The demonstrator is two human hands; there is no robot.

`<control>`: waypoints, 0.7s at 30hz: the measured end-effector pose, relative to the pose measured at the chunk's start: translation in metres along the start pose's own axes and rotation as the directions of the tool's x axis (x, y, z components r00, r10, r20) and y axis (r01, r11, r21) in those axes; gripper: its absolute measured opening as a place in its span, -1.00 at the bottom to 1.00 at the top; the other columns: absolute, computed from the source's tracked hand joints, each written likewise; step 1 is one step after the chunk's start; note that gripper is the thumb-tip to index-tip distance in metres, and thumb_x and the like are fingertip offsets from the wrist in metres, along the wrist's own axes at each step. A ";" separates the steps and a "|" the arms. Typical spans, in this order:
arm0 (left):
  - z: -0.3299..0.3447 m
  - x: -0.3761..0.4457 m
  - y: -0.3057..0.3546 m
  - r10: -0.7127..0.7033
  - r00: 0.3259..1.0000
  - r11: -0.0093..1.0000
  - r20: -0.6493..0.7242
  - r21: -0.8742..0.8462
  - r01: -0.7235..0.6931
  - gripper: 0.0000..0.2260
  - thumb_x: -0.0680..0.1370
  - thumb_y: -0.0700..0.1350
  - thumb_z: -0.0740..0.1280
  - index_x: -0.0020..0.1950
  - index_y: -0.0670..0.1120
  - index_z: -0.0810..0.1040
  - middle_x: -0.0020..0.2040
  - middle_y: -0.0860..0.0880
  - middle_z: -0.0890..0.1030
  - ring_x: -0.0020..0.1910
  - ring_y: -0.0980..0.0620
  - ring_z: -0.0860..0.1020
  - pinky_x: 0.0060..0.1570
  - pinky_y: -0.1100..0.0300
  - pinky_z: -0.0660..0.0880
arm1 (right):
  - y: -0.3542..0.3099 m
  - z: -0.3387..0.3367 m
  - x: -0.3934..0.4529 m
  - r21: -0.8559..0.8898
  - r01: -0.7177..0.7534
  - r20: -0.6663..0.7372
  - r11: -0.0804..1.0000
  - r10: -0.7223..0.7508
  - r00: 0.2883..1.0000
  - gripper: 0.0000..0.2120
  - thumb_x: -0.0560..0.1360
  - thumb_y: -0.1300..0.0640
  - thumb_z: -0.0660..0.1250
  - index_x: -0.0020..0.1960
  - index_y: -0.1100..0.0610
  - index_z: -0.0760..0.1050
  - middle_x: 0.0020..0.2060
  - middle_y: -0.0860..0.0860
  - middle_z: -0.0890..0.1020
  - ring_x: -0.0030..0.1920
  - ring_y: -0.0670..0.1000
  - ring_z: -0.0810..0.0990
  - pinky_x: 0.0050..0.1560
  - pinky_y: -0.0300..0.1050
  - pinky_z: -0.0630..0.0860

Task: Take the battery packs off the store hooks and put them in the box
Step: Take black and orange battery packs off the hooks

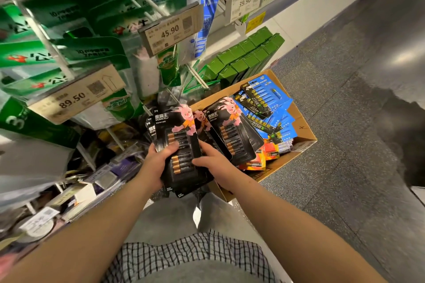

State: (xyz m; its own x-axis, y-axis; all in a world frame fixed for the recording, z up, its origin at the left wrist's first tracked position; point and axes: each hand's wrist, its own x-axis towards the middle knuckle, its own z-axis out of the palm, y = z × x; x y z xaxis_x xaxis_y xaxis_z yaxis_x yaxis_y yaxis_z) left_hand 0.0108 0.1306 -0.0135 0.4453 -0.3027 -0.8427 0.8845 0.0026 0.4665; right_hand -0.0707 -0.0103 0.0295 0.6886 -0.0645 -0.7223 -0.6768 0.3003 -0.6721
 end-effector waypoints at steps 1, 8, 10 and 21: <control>-0.001 0.000 0.001 -0.006 1.000 1.000 0.005 0.000 0.006 -0.61 0.48 -0.19 0.44 0.25 0.01 0.41 0.07 -0.21 0.64 -0.07 -0.24 0.66 -0.08 -0.17 0.59 | -0.001 -0.004 0.002 0.013 -0.023 -0.024 1.000 0.024 0.999 -0.56 0.52 0.31 0.23 0.35 0.00 0.42 0.09 0.01 0.61 0.14 0.07 0.60 0.19 0.03 0.53; -0.018 0.002 0.003 0.008 1.000 0.996 -0.002 0.084 -0.007 -0.62 0.50 -0.24 0.42 0.26 -0.02 0.41 0.04 -0.21 0.65 -0.13 -0.19 0.67 -0.16 -0.07 0.59 | 0.005 -0.049 0.010 -0.477 -0.153 -0.565 0.865 -0.169 0.808 -0.78 0.54 -0.02 0.30 0.10 0.08 0.43 -0.14 -0.11 0.51 -0.16 -0.15 0.49 -0.20 -0.23 0.39; -0.023 0.001 0.002 0.008 1.000 0.996 -0.016 0.091 -0.007 -0.68 0.50 -0.23 0.42 0.21 -0.02 0.46 0.03 -0.20 0.67 -0.12 -0.19 0.68 -0.13 -0.08 0.59 | 0.017 -0.049 0.016 -0.585 -0.261 -0.514 0.768 -0.102 0.851 -0.73 0.53 -0.05 0.33 0.11 0.09 0.41 -0.15 -0.09 0.49 -0.16 -0.09 0.49 -0.19 -0.19 0.40; -0.021 -0.024 -0.004 0.151 0.987 0.983 -0.049 0.110 -0.145 -0.70 0.50 -0.24 0.44 0.16 -0.02 0.48 0.03 -0.17 0.66 -0.11 -0.13 0.65 -0.06 -0.05 0.59 | 0.014 -0.062 -0.020 -0.173 -0.091 -0.558 0.981 -0.021 0.830 -0.89 0.62 0.14 0.21 -0.05 0.13 0.46 -0.16 0.11 0.60 -0.35 0.01 0.63 -0.14 0.03 0.63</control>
State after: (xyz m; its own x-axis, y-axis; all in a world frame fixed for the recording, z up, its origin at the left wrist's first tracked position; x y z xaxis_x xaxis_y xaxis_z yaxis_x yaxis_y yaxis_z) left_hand -0.0007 0.1578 -0.0005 0.5800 -0.2519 -0.7747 0.7899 -0.0587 0.6104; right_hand -0.1102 -0.0633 0.0246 0.4405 -0.5911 -0.6757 -0.7713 0.1359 -0.6218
